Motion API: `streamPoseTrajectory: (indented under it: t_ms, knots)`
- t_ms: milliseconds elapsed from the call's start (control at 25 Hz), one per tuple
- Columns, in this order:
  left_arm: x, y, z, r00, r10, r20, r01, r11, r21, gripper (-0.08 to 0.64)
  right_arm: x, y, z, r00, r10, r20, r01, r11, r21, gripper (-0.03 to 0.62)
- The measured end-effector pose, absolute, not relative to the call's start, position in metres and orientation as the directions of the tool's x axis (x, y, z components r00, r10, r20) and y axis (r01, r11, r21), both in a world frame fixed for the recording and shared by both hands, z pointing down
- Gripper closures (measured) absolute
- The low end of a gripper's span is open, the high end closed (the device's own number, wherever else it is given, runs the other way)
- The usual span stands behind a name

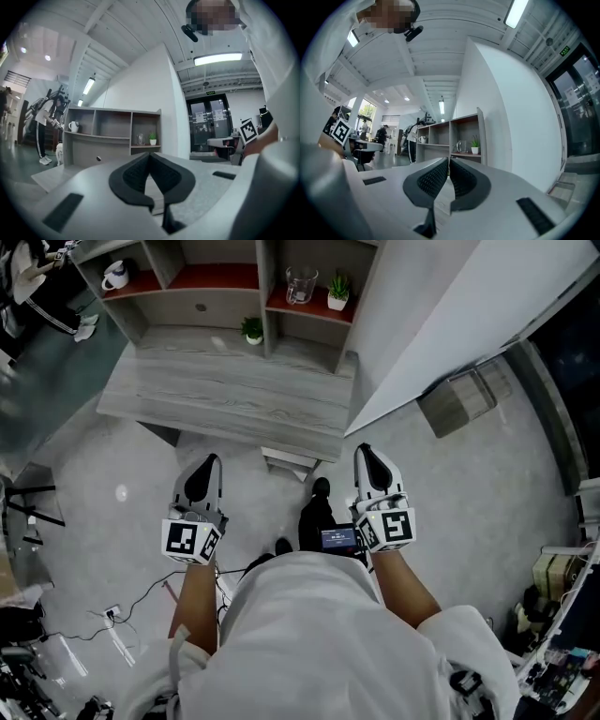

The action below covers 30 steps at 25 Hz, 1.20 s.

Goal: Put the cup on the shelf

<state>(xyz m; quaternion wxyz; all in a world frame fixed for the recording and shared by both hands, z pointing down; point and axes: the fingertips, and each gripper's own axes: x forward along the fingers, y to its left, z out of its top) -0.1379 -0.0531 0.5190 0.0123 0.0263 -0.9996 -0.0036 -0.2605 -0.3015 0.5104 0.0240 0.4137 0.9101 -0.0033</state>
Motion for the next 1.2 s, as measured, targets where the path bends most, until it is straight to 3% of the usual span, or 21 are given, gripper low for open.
streamPoseTrajectory:
  t_ms: [240, 680, 1200]
  knots:
    - [-0.107, -0.07, 0.53, -0.999, -0.027, 0.034, -0.026, 0.999, 0.039, 0.552, -0.222, -0.314, 0.513, -0.64, 0.768, -0.022, 0.768, 0.64, 0.017, 0.557]
    - [-0.07, -0.106, 0.503, -0.999, 0.051, 0.019, 0.052, 0.999, 0.014, 0.552, -0.203, -0.327, 0.486, -0.579, 0.81, -0.095, 0.813, 0.582, 0.005, 0.557]
    - [-0.029, -0.209, 0.513, -0.994, 0.048, 0.097, 0.053, 0.997, 0.051, 0.552, -0.169, -0.418, 0.514, -0.514, 0.857, -0.015, 0.857, 0.513, -0.048, 0.557]
